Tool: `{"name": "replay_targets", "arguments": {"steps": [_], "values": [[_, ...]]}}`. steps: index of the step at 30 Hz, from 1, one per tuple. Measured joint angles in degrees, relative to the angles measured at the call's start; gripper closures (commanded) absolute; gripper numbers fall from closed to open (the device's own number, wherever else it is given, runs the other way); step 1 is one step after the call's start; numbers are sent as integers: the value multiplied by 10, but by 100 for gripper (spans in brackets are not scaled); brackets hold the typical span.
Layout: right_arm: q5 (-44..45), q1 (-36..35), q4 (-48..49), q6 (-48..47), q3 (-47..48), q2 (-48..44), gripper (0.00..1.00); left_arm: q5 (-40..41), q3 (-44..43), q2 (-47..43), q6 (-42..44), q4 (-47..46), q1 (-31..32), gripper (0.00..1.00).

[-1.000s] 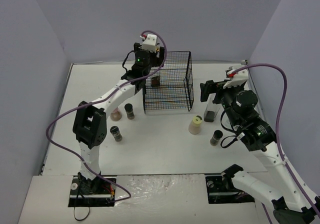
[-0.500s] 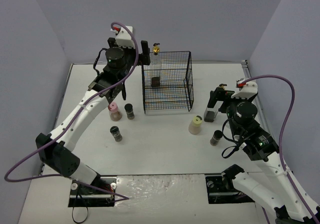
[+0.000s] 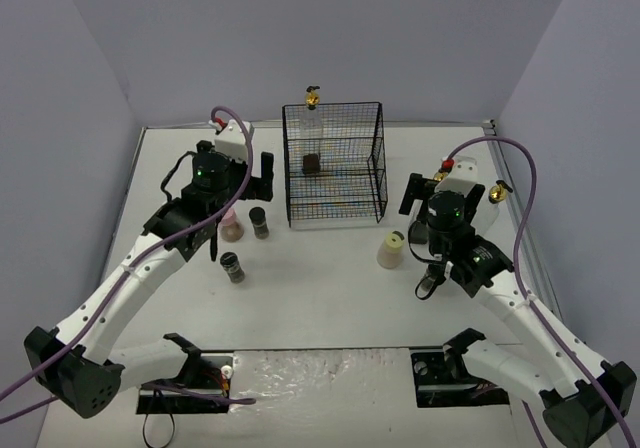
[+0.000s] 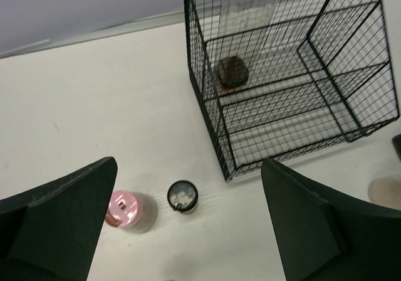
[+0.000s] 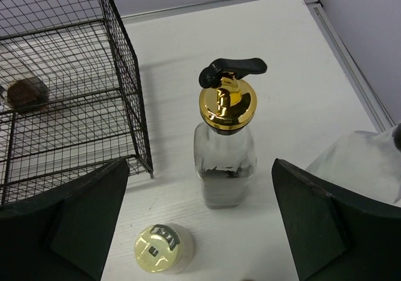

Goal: Organize the condiment bottles

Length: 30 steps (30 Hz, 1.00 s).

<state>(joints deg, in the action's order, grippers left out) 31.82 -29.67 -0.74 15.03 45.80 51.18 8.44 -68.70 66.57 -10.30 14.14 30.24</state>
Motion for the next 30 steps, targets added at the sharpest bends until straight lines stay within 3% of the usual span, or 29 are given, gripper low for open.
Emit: {"name": "replay_targets", "arguments": {"steps": [10, 16, 30], "values": [[-24, 51, 73, -7, -27, 24, 19, 40, 103, -89, 38, 2, -7, 3], [-78, 104, 113, -24, -52, 16, 21, 76, 116, -118, 60, -10, -7, 3], [-105, 111, 188, -57, -78, 40, 30, 125, 123, -127, 74, -20, -7, 3]]}}
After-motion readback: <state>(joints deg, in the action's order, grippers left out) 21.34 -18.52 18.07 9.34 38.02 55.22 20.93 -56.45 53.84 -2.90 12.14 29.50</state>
